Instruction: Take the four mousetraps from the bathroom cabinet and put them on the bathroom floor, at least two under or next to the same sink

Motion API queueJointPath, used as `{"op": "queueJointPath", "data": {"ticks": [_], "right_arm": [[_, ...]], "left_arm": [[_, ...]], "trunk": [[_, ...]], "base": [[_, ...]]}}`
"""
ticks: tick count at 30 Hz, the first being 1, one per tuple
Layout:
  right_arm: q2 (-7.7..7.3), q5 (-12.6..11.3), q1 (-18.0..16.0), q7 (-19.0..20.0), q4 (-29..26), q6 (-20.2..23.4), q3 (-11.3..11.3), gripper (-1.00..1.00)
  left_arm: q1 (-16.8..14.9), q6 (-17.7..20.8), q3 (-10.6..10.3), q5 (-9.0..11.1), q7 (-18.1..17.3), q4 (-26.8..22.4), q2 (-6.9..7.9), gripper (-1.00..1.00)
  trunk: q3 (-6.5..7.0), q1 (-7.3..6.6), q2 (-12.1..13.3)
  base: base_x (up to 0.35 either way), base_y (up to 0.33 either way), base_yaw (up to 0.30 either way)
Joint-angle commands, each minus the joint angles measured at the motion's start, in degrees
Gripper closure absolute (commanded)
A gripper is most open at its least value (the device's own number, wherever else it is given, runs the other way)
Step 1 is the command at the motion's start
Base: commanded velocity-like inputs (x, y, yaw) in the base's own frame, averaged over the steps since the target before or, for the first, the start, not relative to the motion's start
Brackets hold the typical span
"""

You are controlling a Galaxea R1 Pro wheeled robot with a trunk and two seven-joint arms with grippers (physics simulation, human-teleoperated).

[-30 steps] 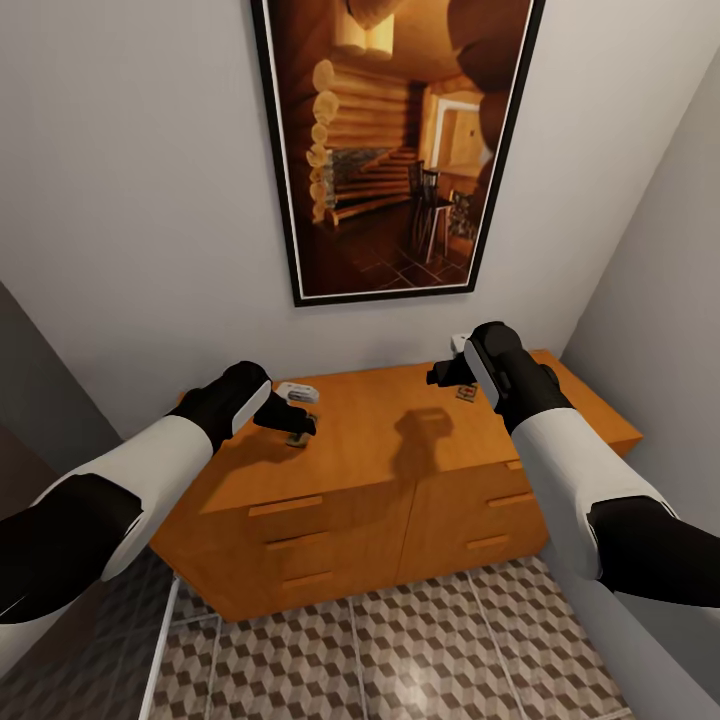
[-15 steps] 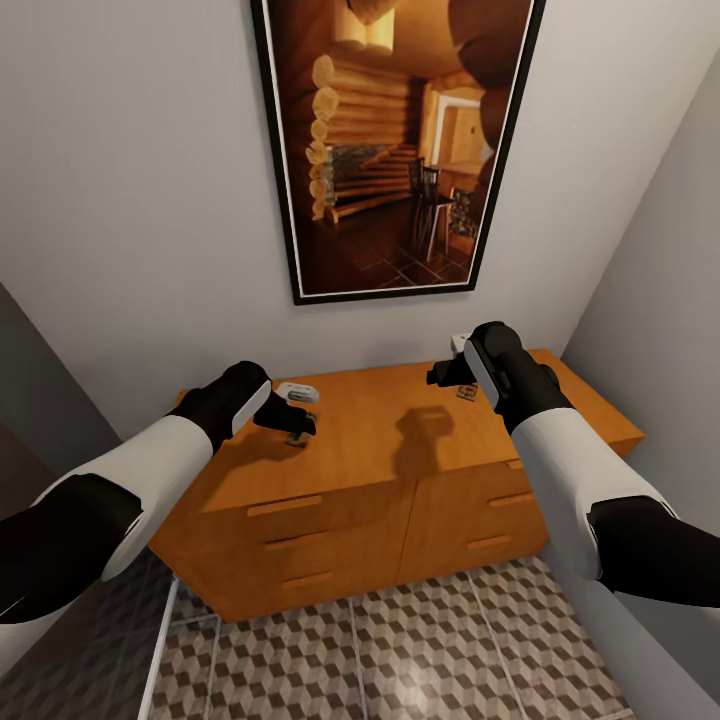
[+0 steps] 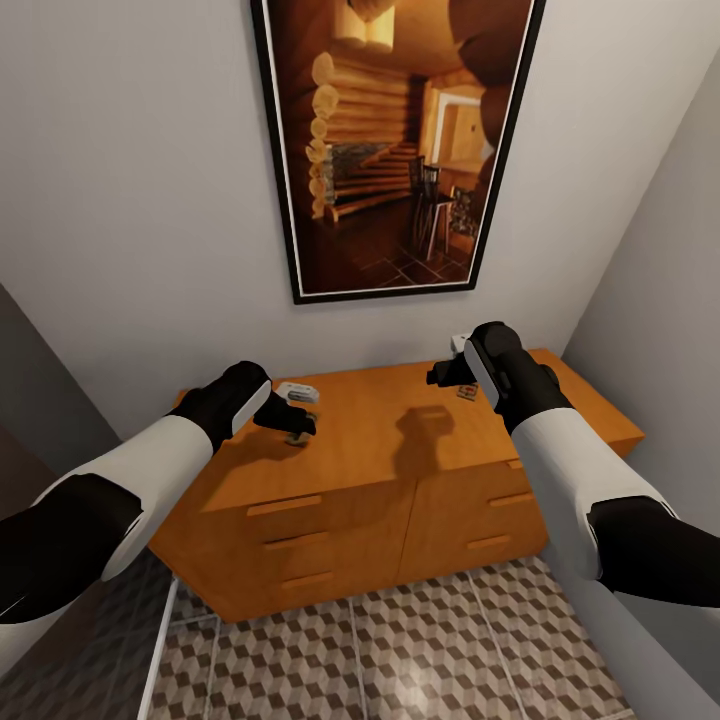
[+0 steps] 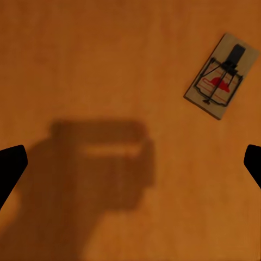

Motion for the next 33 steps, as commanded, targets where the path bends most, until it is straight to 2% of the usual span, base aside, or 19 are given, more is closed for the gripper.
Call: {"op": "queueJointPath", "data": {"ticks": [1,33], "right_arm": [[-0.02,0.0,-0.1,0.1,0.0,0.2,0.1,-1.0],[-0.05,0.0,-0.1,0.1,0.0,0.2,0.1,-1.0]], "left_arm": [[-0.1,0.1,-0.3,0.0,-0.2,0.0,0.04,-1.0],[-0.1,0.3,-0.3,0.0,-0.2,0.0,0.04,-1.0]], "trunk": [[-0.26,0.24,-0.5],[-6.01,7.27,-13.3]], "base": [[0.0,0.0,0.0],[0.0,0.0,0.0]]}}
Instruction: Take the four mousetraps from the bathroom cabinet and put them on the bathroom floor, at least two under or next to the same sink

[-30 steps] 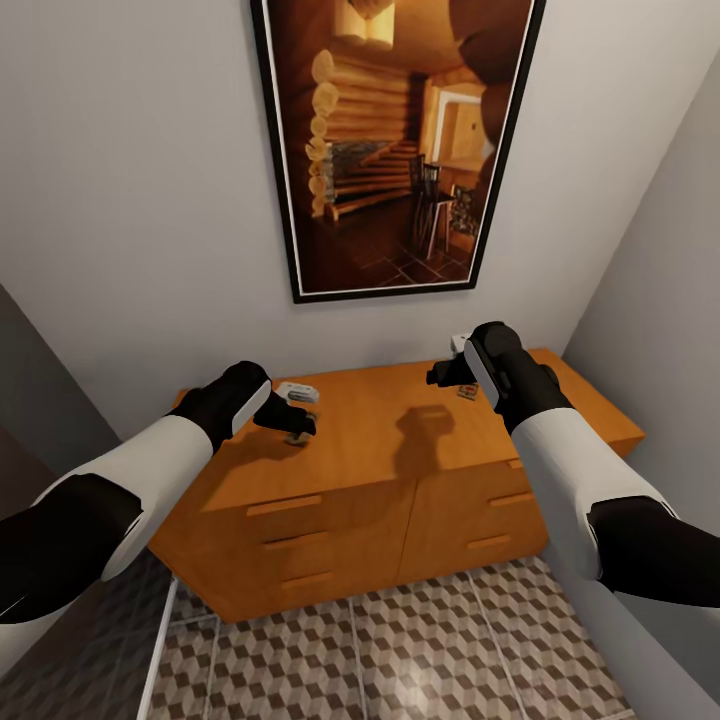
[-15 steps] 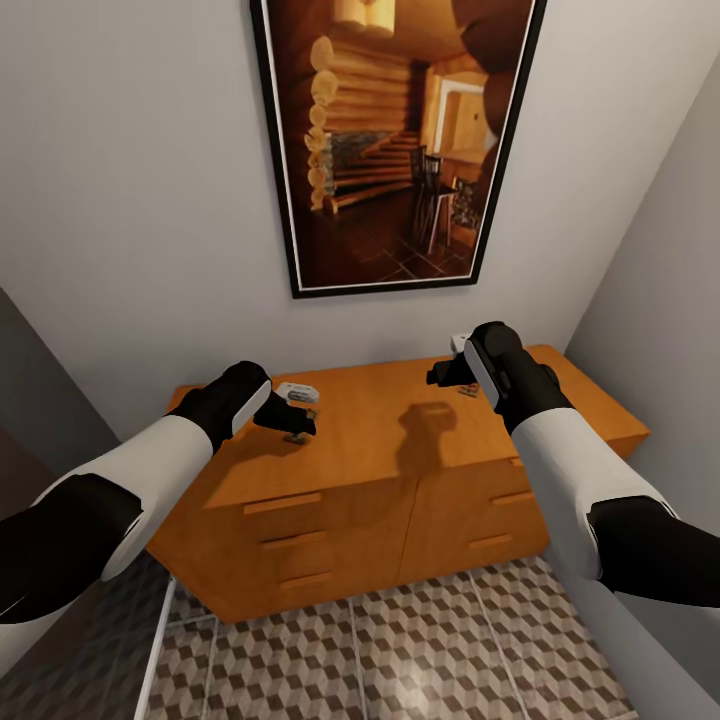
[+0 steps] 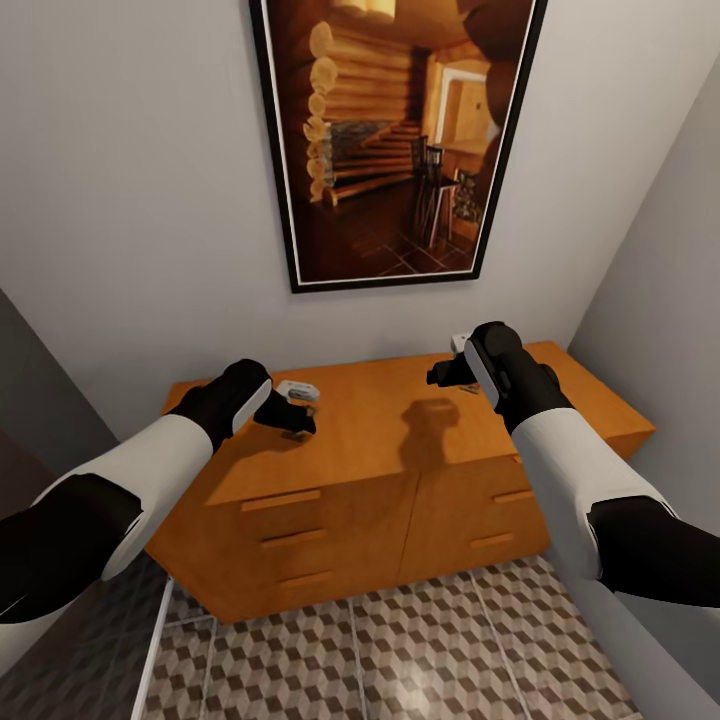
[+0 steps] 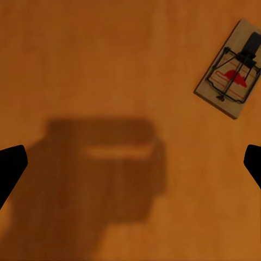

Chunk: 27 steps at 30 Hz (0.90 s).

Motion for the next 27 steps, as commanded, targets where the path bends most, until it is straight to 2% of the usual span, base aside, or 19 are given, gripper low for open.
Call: {"op": "queueJointPath", "data": {"ticks": [1,16,27], "right_arm": [[-0.02,0.0,0.0,0.1,0.0,0.2,0.1,-1.0],[-0.02,0.0,0.0,0.1,0.0,0.2,0.1,-1.0],[-0.02,0.0,0.0,0.1,0.0,0.2,0.1,-1.0]], "left_arm": [[0.0,0.2,-0.2,1.2,-0.1,0.7,0.04,-1.0],[0.0,0.3,-0.2,1.2,-0.1,0.7,0.04,-1.0],[0.0,0.3,-0.2,1.2,-0.1,0.8,0.04,-1.0]], "trunk": [[-0.27,0.25,-0.4],[-2.96,3.54,-6.5],[-2.96,3.54,-6.5]], "base": [[0.0,0.0,0.0],[0.0,0.0,0.0],[0.0,0.0,0.0]]}}
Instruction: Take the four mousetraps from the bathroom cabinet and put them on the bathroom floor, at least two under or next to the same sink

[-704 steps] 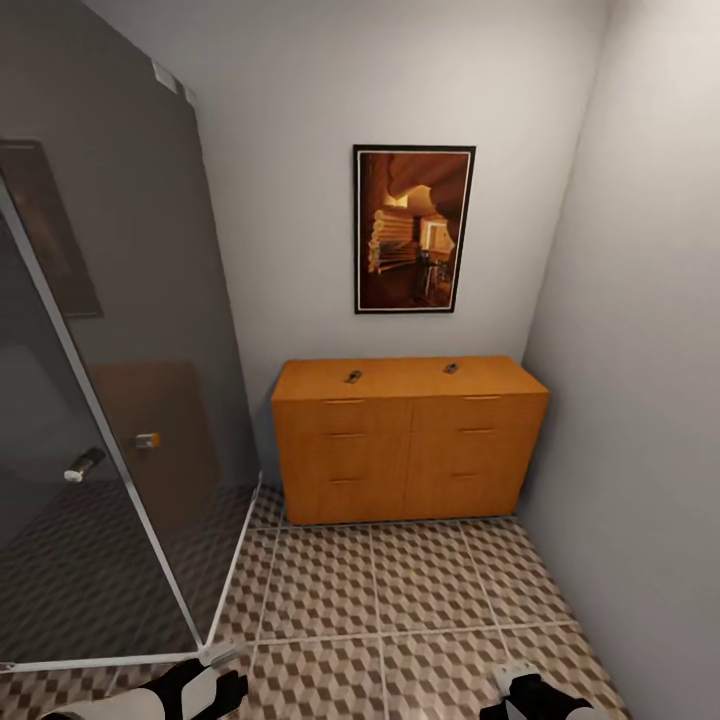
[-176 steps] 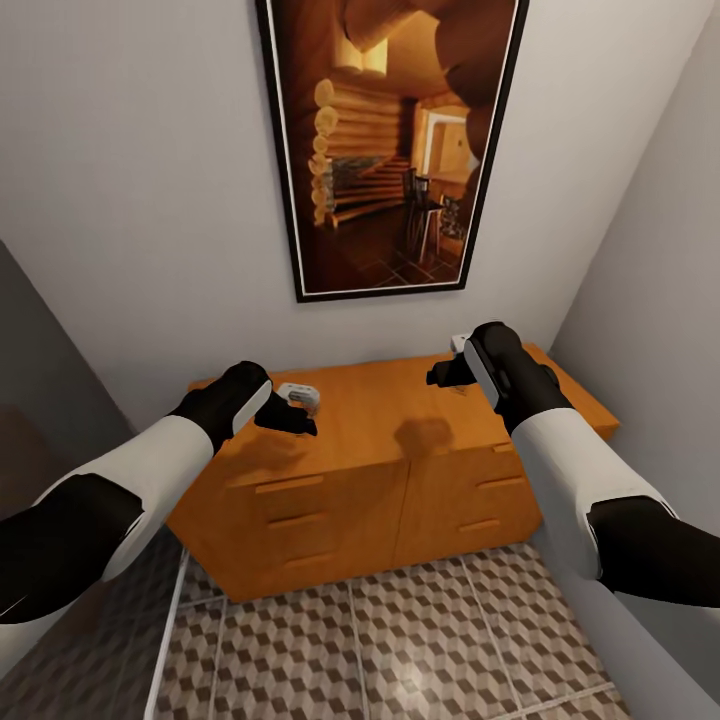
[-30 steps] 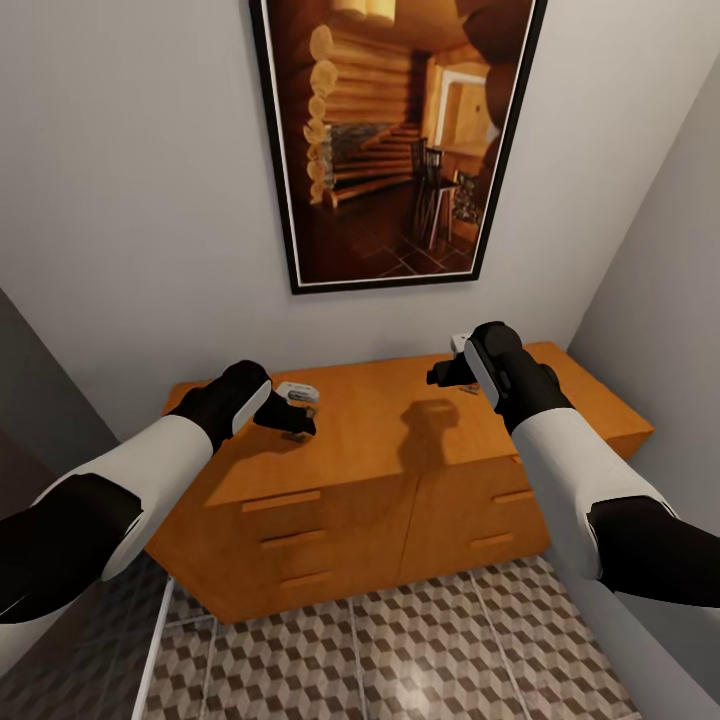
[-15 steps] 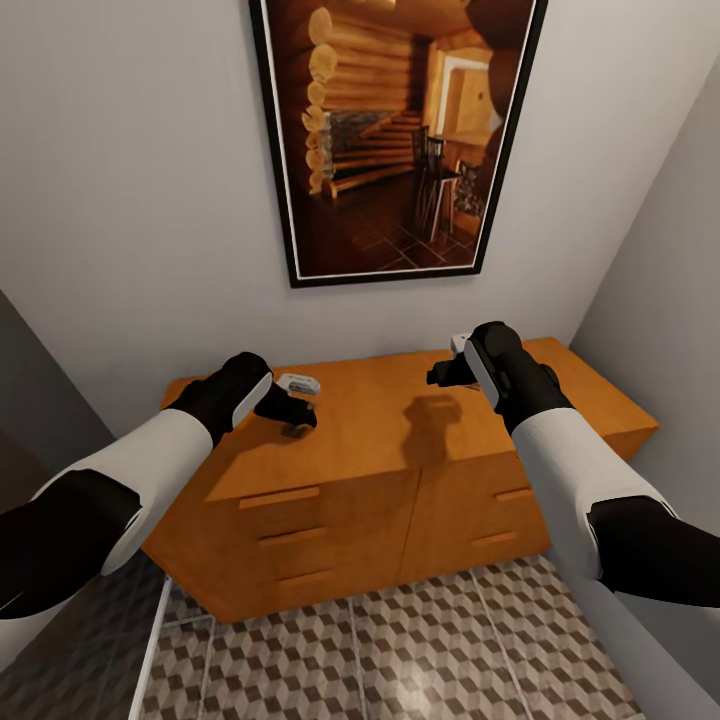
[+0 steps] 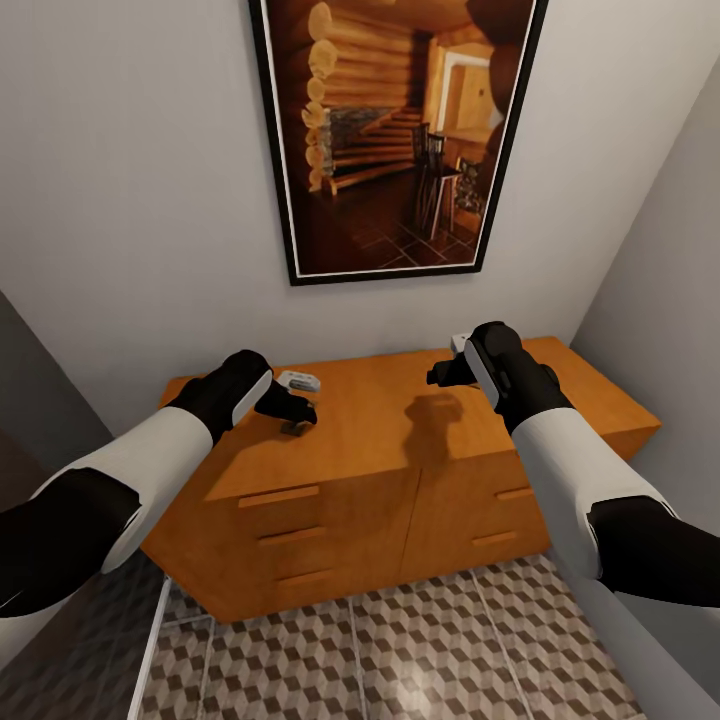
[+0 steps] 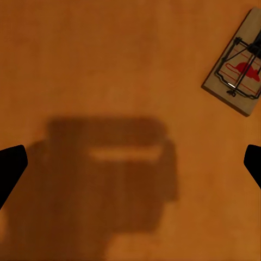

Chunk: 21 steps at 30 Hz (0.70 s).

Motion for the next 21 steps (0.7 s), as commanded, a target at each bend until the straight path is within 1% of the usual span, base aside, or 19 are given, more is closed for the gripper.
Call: {"op": "queueJointPath", "data": {"ticks": [1,21], "right_arm": [[-0.03,0.0,0.0,0.1,0.0,0.2,0.1,-1.0],[-0.06,0.0,0.0,0.1,0.0,0.2,0.1,-1.0]], "left_arm": [[1.3,0.2,-0.3,1.3,-0.2,2.0,0.04,-1.0],[1.3,0.3,-0.3,1.3,-0.2,2.1,0.04,-1.0]], "trunk": [[-0.07,0.02,0.0],[-0.07,0.02,0.0]], "base": [[0.0,0.0,0.0],[0.0,0.0,0.0]]}}
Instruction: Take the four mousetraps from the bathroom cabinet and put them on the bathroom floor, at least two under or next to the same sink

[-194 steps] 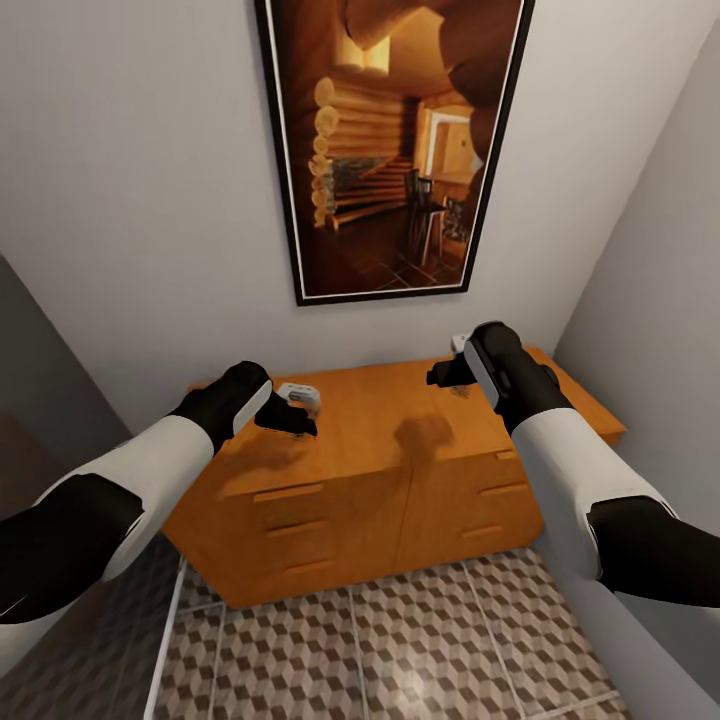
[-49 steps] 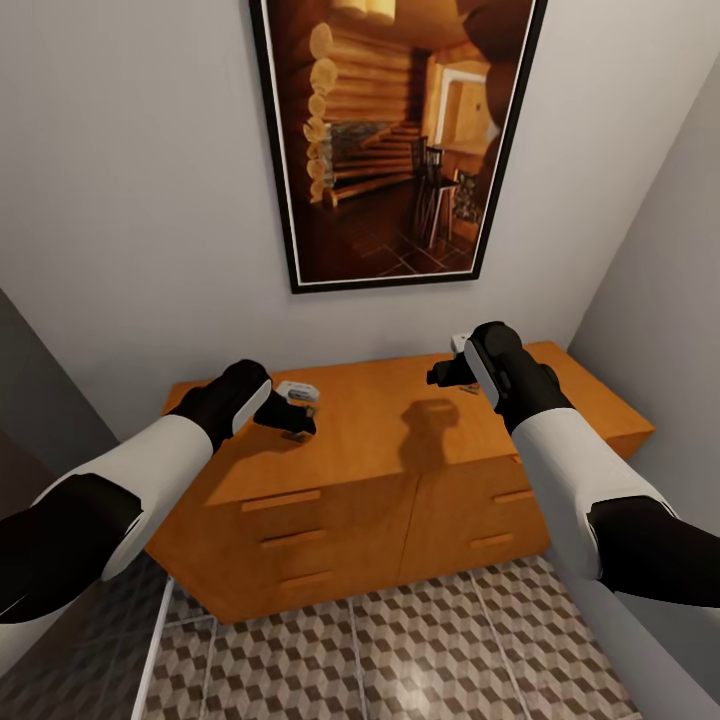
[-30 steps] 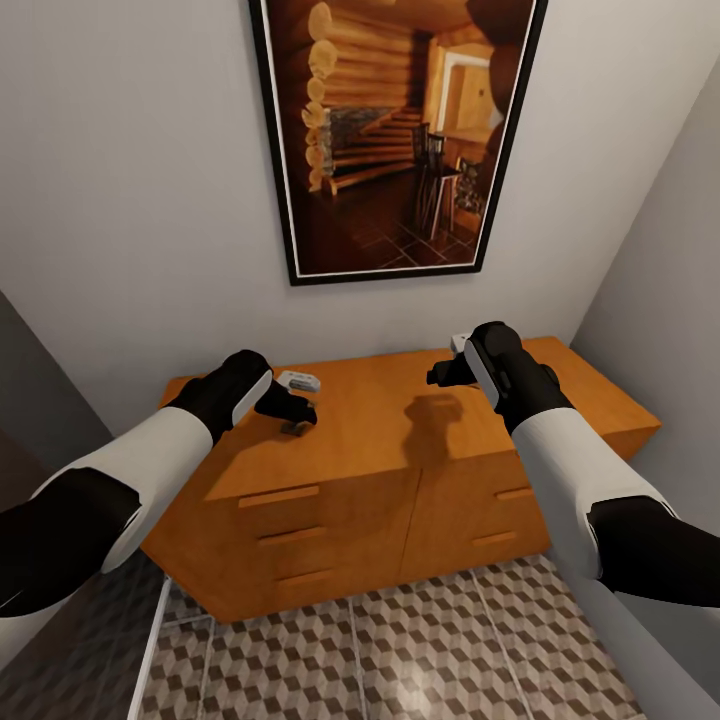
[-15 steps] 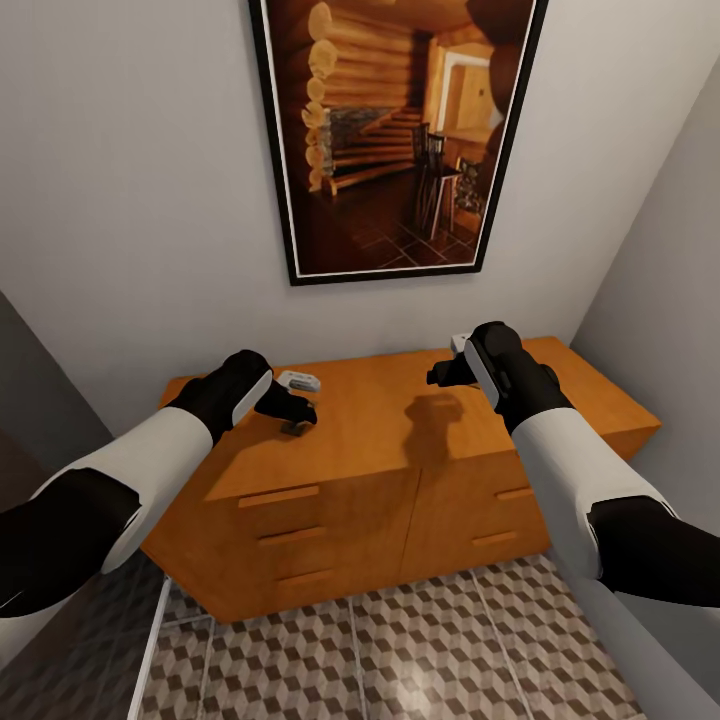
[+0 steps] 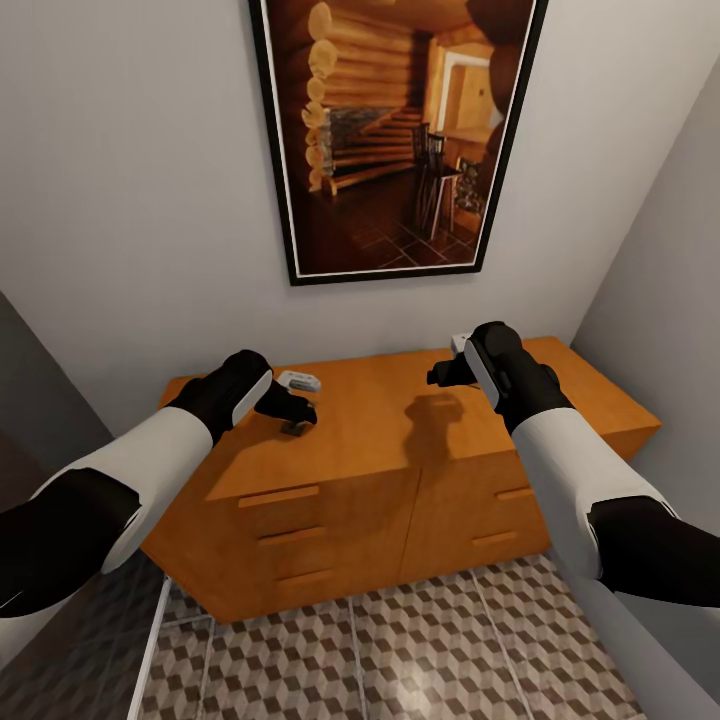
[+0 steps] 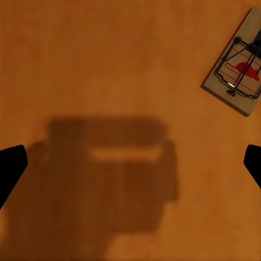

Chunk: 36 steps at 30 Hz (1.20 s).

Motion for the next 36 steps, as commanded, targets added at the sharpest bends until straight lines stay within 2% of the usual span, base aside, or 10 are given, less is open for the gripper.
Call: {"op": "queueJointPath", "data": {"ticks": [1,36], "right_arm": [[-0.01,0.0,0.0,0.1,0.0,0.2,0.1,-1.0],[-0.04,0.0,-0.1,0.1,-0.1,0.2,0.1,-1.0]], "left_arm": [[1.2,0.3,-0.3,1.4,-0.2,2.2,0.04,1.0],[1.2,0.4,-0.3,1.4,-0.3,2.2,0.04,1.0]], "trunk": [[-0.07,0.01,0.0],[-0.07,0.01,0.0]], "base": [[0.0,0.0,0.0],[0.0,0.0,0.0]]}}
